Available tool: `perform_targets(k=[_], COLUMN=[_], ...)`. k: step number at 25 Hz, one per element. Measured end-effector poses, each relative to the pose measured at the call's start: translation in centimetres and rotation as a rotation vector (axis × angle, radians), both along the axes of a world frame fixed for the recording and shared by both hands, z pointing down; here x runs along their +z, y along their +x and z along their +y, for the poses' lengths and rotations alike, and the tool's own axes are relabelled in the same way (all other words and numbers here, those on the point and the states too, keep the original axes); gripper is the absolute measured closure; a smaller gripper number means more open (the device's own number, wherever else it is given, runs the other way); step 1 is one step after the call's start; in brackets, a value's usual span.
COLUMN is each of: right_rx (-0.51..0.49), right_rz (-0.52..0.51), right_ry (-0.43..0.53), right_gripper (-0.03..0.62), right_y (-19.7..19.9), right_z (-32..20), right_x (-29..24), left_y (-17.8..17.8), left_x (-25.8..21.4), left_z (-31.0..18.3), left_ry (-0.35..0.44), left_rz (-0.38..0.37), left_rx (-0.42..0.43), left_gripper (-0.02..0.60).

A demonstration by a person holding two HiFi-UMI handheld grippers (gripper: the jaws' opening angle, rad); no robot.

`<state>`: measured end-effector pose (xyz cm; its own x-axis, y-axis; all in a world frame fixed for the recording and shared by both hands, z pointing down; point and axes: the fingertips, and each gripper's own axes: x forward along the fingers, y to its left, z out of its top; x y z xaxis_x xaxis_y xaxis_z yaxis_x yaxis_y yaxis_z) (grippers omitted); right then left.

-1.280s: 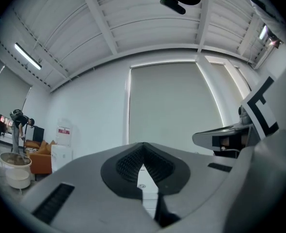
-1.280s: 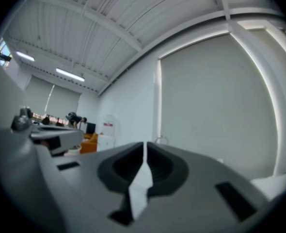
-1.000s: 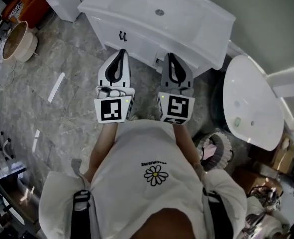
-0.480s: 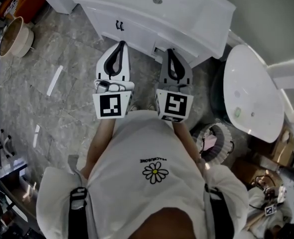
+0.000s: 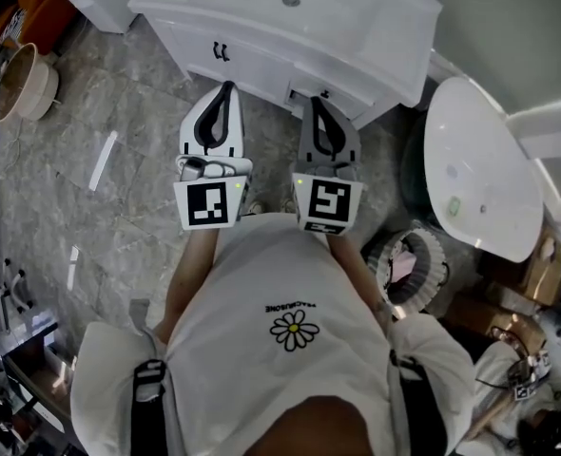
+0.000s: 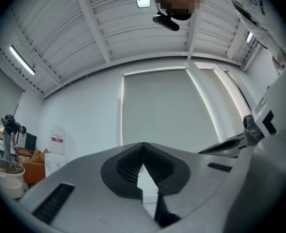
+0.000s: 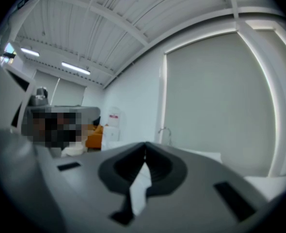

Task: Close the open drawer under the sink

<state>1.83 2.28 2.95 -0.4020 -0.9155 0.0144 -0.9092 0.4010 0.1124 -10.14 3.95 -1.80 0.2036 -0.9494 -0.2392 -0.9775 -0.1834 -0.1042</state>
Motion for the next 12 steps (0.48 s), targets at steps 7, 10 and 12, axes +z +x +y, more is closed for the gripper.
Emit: perform_targets(k=[7,10,12], right_rx=[0.014,0.016,0.016], right_rz=[0.006,0.012,0.015], right_ry=[-0.025,-0.028,-0.03], right_gripper=[0.564,0.564,0.564], right_y=[0.38,0.27,0.14], right_z=[0.05,0.06,0.06], right_x=[0.5,0.73,0.92], left_y=[0.42,0.31,0.15], left_x=[0.23,0.39,0.5], left_z=[-0.24,-0.31,-0.34], left_ry=[-0.005,-0.009,-0.012], left_rz=[0.001,0.003,0.009], left_rx=[0.02,0.023,0.021], left_gripper=[0.561,0.561,0.561])
